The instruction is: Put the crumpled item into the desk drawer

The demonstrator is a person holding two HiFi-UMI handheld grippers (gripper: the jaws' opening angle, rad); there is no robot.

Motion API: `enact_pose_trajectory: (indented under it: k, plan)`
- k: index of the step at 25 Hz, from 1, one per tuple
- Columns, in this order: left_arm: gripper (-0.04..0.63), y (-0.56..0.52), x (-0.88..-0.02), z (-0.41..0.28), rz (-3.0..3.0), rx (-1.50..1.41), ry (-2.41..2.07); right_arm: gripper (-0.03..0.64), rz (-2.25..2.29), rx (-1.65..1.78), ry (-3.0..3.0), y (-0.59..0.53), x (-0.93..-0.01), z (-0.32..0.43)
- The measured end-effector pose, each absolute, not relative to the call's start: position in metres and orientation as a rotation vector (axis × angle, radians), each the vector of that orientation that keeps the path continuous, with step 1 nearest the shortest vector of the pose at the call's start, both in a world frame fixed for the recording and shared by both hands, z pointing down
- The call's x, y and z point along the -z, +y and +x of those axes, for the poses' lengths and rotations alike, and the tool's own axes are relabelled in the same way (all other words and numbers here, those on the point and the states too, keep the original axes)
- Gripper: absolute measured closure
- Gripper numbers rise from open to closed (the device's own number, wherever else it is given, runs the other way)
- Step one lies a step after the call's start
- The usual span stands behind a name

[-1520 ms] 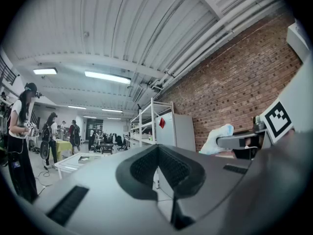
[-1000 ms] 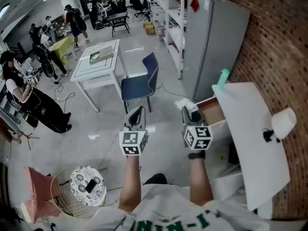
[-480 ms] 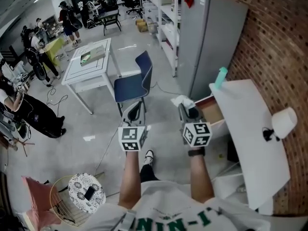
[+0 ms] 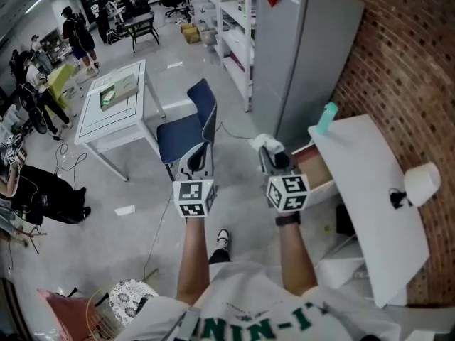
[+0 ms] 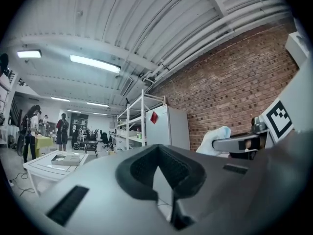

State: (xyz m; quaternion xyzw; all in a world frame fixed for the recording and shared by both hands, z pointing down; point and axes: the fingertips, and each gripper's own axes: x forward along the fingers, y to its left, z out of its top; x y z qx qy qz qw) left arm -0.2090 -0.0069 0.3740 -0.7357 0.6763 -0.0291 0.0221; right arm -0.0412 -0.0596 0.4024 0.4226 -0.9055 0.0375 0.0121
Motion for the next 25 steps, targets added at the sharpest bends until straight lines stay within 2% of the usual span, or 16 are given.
enact_pose_trajectory:
  k: [8, 25]
  plan:
    - [0.598, -0.075, -0.382, -0.234, -2.382, 0.070, 2.026, 0.525, 1.415, -0.130, -2.750, -0.113, -0.405, -0.061]
    - [0.598, -0.182, -0.394, -0.214, -2.643, 0.105, 1.698, 0.525, 1.741, -0.165, -2.571, -0.189, -0.419, -0.046]
